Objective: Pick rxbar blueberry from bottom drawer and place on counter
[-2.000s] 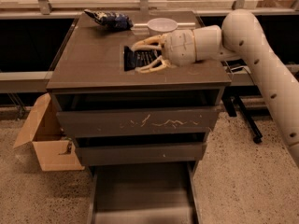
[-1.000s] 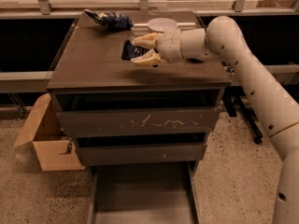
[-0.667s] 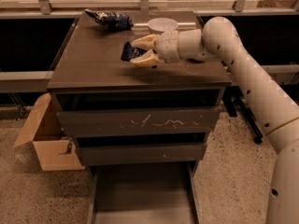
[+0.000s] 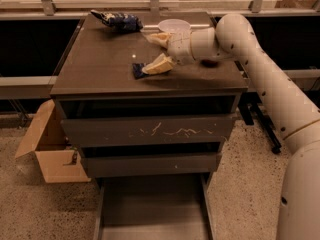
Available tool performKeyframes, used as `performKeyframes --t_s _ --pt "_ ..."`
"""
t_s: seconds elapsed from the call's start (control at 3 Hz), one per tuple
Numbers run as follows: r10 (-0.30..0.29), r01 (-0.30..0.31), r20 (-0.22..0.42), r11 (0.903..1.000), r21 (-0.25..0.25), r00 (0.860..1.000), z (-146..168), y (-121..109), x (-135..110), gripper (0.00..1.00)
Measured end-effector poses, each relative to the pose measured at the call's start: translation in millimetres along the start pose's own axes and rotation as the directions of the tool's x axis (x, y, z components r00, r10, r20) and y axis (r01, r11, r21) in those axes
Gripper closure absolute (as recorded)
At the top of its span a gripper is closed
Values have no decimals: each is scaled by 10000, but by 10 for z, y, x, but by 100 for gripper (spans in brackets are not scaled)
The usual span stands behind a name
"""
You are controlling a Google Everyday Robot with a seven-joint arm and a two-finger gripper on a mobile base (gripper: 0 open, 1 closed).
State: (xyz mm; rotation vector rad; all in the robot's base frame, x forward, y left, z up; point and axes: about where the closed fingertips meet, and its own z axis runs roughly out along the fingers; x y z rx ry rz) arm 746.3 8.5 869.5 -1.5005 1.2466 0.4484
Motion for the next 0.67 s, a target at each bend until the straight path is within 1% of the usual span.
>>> performKeyframes --t_s 0.33,0.67 --pt "-238 237 15 9988 425 9997 -153 -29 -81 0" --pt "-1231 1217 18 9830 1375 9924 -521 -33 -440 0"
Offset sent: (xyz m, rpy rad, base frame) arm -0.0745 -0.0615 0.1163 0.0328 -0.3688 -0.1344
